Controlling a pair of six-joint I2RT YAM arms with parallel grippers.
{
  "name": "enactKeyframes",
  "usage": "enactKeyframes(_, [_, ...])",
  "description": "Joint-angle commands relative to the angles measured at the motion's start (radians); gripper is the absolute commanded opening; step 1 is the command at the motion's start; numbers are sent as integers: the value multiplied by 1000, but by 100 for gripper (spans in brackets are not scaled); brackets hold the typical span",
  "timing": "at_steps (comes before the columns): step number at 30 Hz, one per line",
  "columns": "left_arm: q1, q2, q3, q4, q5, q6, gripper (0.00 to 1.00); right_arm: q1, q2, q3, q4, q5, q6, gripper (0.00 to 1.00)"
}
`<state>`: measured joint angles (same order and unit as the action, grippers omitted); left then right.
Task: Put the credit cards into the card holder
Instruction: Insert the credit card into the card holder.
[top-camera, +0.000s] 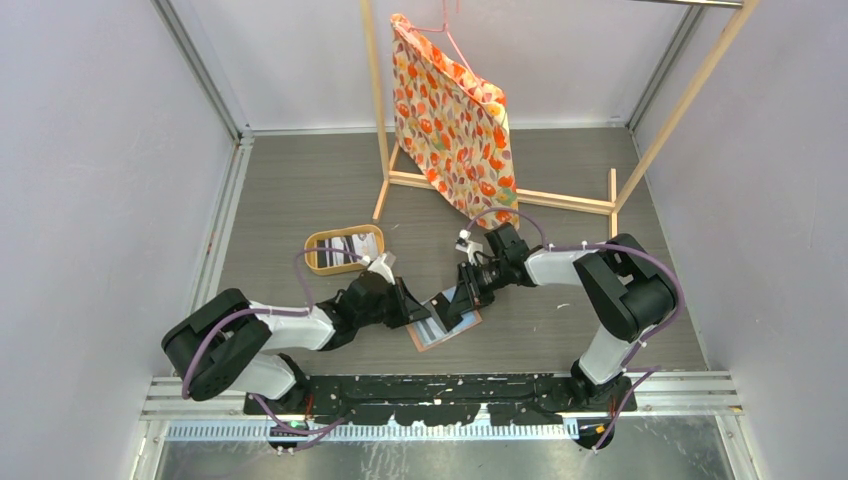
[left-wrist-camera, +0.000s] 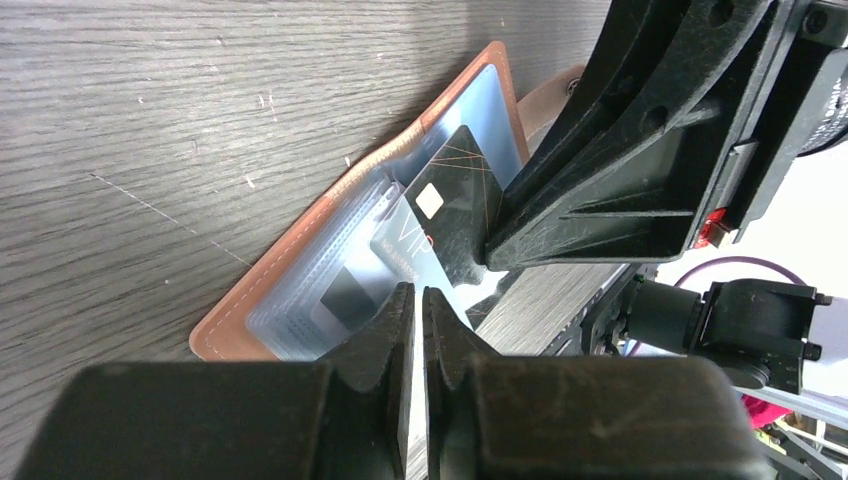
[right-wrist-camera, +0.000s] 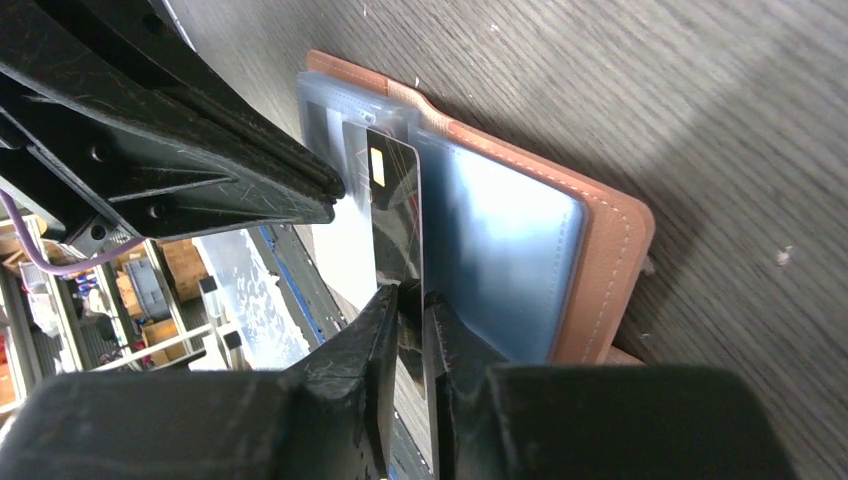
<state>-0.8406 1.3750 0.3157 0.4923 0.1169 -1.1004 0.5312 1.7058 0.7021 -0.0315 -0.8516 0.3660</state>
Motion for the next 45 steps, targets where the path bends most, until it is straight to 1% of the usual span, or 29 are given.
enactKeyframes(1, [-3, -27, -4, 96, 19, 20, 10, 11, -15, 14, -36, 16, -36, 22])
enactKeyframes(6, [-2, -29, 38, 69, 18, 37, 13, 12, -22, 22, -49, 14, -44, 24])
enactKeyframes(10, [-3, 13, 58, 77, 24, 34, 13, 12, -23, 28, -57, 13, -47, 24])
enactKeyframes(17, [-3, 105, 82, 149, 54, 23, 11, 12, -20, 36, -68, 12, -54, 25])
enactKeyframes(21, [-3, 140, 83, 147, 60, 7, 6, 13, -23, 45, -82, 14, -66, 26])
enactKeyframes(23, [-3, 138, 81, 110, 51, -6, 5, 12, -29, 54, -100, 17, -76, 28])
enactKeyframes(26, [-2, 127, 68, 94, 40, -18, 4, 11, -38, 74, -136, 25, -99, 34])
enactKeyframes(30, [-3, 118, 59, 76, 36, -24, 3, 4, -61, 98, -184, 46, -141, 38])
enactKeyframes(38, [-2, 120, 62, 69, 38, -24, 3, 5, -78, 117, -229, 63, -182, 41])
enactKeyframes(45, [-2, 115, 53, 104, 41, -24, 4, 34, -63, 134, -254, 63, -194, 41])
